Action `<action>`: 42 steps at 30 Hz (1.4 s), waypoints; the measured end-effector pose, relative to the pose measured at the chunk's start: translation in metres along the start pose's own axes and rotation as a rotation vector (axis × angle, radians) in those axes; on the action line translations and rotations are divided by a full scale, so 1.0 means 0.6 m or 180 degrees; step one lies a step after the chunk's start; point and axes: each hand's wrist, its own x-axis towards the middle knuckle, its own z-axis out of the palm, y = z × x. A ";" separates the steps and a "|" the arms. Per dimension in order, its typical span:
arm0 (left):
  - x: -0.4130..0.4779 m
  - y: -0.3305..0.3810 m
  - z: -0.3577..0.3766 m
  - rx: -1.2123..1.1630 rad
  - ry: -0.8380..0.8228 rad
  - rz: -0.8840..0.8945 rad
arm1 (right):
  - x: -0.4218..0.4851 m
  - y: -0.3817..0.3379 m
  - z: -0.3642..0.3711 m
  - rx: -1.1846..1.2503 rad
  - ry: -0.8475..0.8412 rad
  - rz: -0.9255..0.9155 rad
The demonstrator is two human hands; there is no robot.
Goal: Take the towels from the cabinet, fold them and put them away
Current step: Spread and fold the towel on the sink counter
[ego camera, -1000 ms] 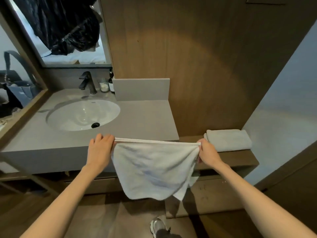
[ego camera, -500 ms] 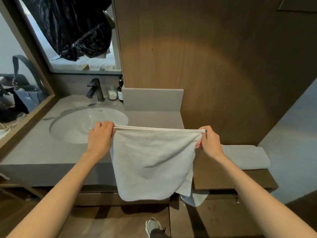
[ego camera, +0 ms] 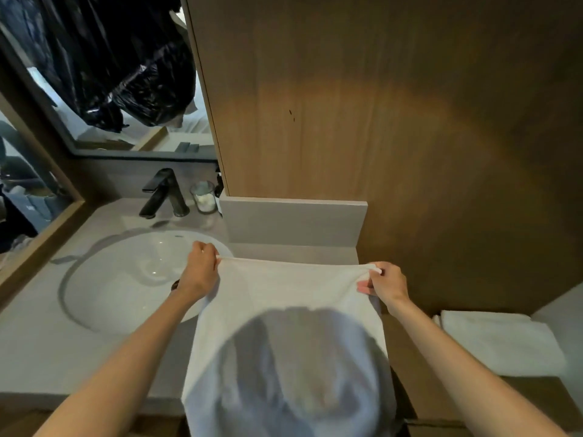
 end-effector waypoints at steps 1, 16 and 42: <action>0.016 0.003 0.011 0.0008 -0.0041 -0.0078 | 0.019 0.002 0.009 -0.0024 0.0009 0.0084; 0.159 -0.011 0.100 -0.1254 -0.0045 -0.1137 | 0.168 0.027 0.073 -0.0183 0.0312 0.0464; -0.140 0.116 0.141 -0.0145 -0.0728 0.1048 | -0.038 0.079 -0.005 -0.0937 -0.0139 -0.0554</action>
